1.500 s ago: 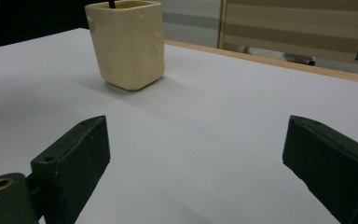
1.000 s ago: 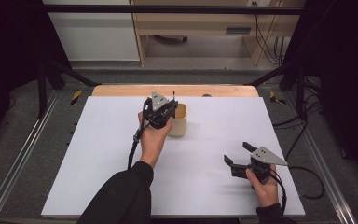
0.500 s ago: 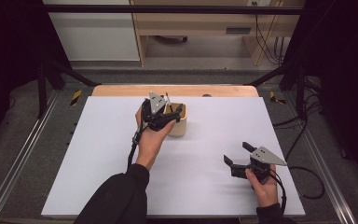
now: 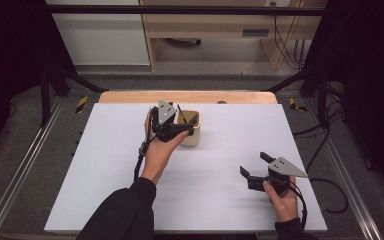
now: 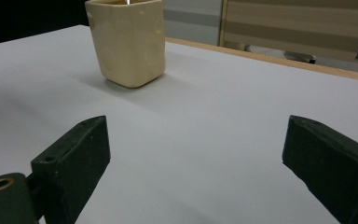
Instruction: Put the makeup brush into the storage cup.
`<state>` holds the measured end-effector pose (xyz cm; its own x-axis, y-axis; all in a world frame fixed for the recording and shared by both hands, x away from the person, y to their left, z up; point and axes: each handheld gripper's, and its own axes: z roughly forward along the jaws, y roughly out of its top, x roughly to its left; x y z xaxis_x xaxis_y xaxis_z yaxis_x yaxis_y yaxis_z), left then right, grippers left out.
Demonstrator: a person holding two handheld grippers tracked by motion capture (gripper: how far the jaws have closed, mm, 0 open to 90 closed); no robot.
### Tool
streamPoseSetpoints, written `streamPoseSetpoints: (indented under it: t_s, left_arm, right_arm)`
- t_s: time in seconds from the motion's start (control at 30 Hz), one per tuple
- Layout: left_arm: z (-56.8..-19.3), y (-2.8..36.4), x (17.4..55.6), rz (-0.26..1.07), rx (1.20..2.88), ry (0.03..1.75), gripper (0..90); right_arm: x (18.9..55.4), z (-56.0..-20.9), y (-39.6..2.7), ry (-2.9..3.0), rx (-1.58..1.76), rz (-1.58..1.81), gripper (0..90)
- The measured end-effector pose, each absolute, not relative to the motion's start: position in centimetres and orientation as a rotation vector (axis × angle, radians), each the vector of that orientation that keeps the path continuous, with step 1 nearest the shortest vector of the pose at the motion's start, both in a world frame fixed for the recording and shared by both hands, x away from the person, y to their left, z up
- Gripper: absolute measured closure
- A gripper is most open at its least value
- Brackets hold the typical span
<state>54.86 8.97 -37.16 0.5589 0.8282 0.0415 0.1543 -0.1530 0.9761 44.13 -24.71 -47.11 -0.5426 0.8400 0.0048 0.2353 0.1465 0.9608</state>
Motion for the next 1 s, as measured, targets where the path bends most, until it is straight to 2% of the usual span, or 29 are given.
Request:
streamPoseSetpoints:
  t_s: [0.27,1.0]
  left_arm:
    - [-37.0,9.1,54.4,0.702,1.651,0.808,2.3]
    - [-37.2,10.4,53.5,0.664,1.659,0.768,2.3]
  right_arm:
    - [44.1,-47.1,-24.7,1.874,1.025,1.414,7.7]
    - [44.2,-47.1,-24.7,1.874,1.027,1.412,7.7]
